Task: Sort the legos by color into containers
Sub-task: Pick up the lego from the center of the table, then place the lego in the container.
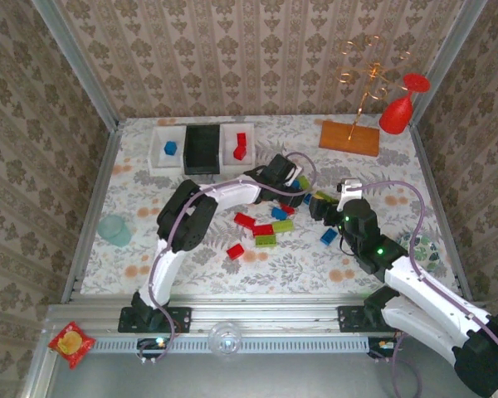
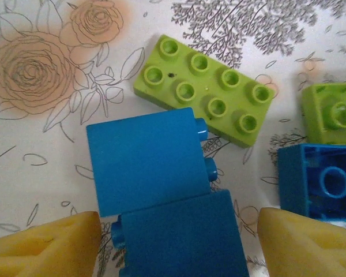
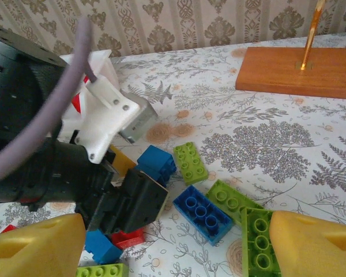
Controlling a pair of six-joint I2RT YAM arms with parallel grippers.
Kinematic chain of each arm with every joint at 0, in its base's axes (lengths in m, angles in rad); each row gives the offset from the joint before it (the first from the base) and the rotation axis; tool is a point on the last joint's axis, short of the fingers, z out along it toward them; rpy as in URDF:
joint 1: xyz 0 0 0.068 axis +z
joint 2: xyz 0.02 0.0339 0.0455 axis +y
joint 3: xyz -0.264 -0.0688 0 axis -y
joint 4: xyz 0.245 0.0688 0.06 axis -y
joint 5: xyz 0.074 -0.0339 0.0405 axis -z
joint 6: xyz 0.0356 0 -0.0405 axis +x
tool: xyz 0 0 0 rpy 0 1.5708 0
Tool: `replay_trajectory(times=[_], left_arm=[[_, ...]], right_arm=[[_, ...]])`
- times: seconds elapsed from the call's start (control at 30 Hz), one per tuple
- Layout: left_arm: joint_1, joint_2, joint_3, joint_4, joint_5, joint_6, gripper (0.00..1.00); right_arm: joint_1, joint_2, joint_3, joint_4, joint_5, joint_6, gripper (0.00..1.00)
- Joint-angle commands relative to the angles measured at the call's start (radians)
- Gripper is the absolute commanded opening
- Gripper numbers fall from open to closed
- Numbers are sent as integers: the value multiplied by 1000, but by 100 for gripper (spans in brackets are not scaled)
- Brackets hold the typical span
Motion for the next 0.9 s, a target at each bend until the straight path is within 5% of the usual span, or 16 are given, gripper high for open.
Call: replay_trajectory(times=[0.0, 0.27, 0.47, 0.87], left_arm=[[-12, 35, 49, -72, -44, 27, 70], [-13, 21, 39, -52, -80, 31, 50], [22, -140, -123, 21, -131, 39, 44], [377, -586, -554, 219, -127, -22, 44]], right_arm=[[-6, 8, 8, -7, 4, 19, 85], [-9, 19, 8, 0, -4, 18, 85], [-13, 22, 8, 0, -7, 20, 85], [-9, 97, 33, 31, -134, 7, 85]])
